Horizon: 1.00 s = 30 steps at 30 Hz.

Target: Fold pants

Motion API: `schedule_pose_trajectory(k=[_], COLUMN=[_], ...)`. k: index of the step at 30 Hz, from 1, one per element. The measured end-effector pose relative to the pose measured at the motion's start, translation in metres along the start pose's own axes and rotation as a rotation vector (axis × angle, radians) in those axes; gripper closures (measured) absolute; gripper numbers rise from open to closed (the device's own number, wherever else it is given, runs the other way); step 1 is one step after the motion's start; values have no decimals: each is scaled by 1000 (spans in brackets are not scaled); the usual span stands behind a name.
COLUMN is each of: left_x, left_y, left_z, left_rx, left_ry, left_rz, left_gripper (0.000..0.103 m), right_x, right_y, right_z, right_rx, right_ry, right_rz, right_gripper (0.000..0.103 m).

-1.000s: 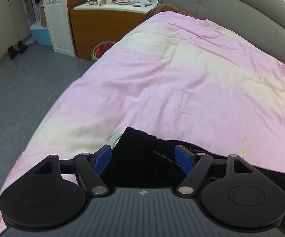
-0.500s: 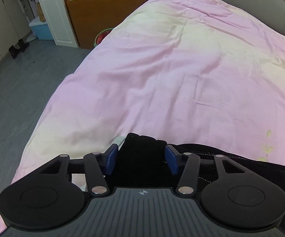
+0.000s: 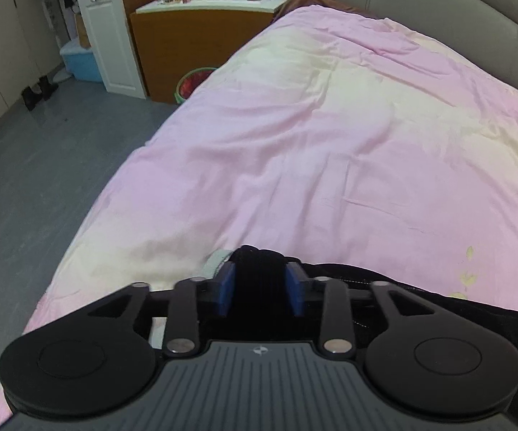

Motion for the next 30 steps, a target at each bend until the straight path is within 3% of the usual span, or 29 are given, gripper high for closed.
schedule_pose_trajectory(k=[1,2,6,7,8,12,15,18,22,24,26,30], left_x=[-2,-3,-2,0,2,10,6,-1,-9,-7,-1,-3], left_y=[-2,-4,-13,-14,-15,-13,-17,-24,-21,-14,-7,2], left_z=[1,1,10,15,19,21,17,20,49,63,57,16], left_rx=[-21,-33,-62,-95,-130,-184,-249,-282,-299,-283,-224,-57], left_ry=[30,41,32,40,55,60,125,192,212,175,168,186], left_rz=[0,3,34,69,104,273,330,311,167,109,101,45], left_gripper=[35,30,29,33,52,56,57,57,57,64,82,86], right_x=[0,-1,-5,-7,-8,-11,-14,-19,-24,-23,-23,-30], right_y=[0,1,2,2,2,-1,-5,-9,-11,-10,-9,-7], right_z=[-2,-3,-3,-3,-1,4,11,16,23,27,29,17], right_rx=[-4,-6,-9,-10,-13,-31,-50,-58,-66,-74,-85,-70], right_ry=[-5,-6,-1,1,7,25,43,57,75,87,105,135], right_rz=[-8,-18,-29,-30,-33,-39,-48,-60,-72,-62,-57,-85], right_gripper=[103,102,102,102,102,102,102,102,102,102,102,103])
Point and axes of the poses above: each gripper's, at about its wrist camera, not at the fingertips, and z roughly the way its jaws point, x to its right, y to its underside, the point moved 1 cm from there along z, roughly the way its jaws point, and after that the axes turned 12 degrees about -z, right-handed, at the moved point
